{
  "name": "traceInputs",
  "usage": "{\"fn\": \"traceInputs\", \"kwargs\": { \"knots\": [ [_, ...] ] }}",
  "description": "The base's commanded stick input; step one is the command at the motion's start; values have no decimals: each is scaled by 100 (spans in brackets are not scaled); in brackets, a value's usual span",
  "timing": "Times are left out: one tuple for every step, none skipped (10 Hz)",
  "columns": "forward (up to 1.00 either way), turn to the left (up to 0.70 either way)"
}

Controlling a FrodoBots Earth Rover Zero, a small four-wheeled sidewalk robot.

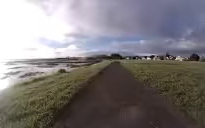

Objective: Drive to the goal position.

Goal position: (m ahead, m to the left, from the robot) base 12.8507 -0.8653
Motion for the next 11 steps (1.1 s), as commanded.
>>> {"fn": "traceInputs", "kwargs": {
  "knots": [
    [70,0],
    [70,0],
    [70,0],
    [70,0],
    [70,0],
    [70,0],
    [70,-5],
    [70,-17],
    [70,-28],
    [70,-35],
    [70,-35]
  ]
}}
